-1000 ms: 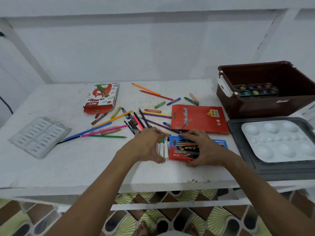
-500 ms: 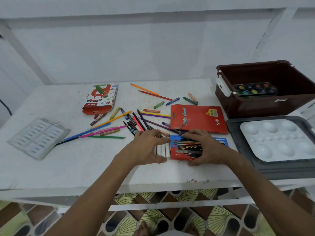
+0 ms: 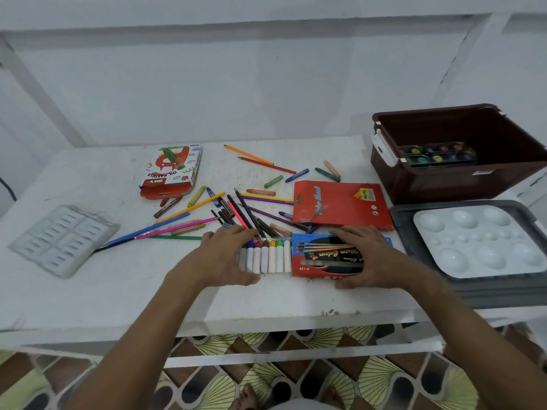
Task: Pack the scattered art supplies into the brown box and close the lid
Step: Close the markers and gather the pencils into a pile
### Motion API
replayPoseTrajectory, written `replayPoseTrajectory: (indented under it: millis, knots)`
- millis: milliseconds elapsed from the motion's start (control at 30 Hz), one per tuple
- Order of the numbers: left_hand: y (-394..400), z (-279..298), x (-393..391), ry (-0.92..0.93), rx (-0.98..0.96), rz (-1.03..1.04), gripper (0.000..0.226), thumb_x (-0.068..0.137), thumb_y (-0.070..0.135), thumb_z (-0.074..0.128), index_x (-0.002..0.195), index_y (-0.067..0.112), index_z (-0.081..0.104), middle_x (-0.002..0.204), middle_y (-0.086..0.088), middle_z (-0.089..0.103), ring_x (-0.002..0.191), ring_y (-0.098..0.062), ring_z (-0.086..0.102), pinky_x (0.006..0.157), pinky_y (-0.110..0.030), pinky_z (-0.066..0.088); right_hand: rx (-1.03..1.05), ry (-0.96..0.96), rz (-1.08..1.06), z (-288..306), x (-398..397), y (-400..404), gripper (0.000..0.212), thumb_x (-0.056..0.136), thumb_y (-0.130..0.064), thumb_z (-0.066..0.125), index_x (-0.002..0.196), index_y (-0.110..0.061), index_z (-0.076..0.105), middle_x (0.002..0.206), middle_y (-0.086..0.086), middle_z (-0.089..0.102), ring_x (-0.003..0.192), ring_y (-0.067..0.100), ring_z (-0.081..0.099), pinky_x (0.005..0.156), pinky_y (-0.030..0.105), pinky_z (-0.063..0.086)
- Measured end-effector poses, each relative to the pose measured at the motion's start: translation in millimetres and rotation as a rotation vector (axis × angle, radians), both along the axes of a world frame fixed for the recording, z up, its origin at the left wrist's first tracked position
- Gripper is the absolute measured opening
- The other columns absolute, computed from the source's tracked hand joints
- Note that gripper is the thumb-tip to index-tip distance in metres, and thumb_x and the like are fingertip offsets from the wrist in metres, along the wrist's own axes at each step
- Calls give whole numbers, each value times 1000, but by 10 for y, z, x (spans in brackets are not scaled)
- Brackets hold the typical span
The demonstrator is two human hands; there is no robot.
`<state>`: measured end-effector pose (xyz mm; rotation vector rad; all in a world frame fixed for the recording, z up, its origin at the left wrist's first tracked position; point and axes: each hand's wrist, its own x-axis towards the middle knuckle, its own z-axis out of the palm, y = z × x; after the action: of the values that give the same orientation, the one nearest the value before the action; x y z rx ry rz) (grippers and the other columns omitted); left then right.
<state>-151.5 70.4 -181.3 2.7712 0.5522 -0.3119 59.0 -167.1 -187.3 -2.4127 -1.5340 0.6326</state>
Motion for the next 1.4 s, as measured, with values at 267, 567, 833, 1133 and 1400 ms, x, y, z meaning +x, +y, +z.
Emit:
replayPoseTrajectory:
  millis: [267,567,833,1133,1400]
  knots:
    - [-22,47,126,-75,-47,-68,78,64,64,69,129,25,50,116,9,55,109,-12,49,95,-40,43,107,70,-37,-13,29,5,98,64,-46,82,145,-28,30,140,-9,36,122,9,30,106,26,23]
    - [-256,13,301,-128,-116,-101,80,59,69,63,128,31,48,108,15,59,102,-8,54,93,-44,46,96,118,-37,-39,-34,57,101,62,-46,83,145,-29,29,140,-12,34,125,7,28,110,31,26]
    - [-242,75,107,-201,-279,179,100,65,57,78,146,21,31,132,4,45,114,-11,46,95,-28,43,135,175,-74,-124,19,-38,101,60,-48,84,144,-32,30,136,-17,34,127,5,27,113,38,27]
    - [-321,-11,115,-346,-662,531,22,89,15,65,110,9,69,71,-9,72,63,-18,67,74,-39,59,212,178,-107,-154,35,-45,99,58,-46,85,143,-28,36,132,-17,38,123,5,31,111,36,30]
    - [-513,49,359,-376,-749,428,23,90,11,64,112,11,70,74,-10,72,61,-12,66,62,-21,56,211,148,-103,-123,-5,8,100,61,-43,85,144,-26,34,141,-9,36,123,6,28,110,31,23]
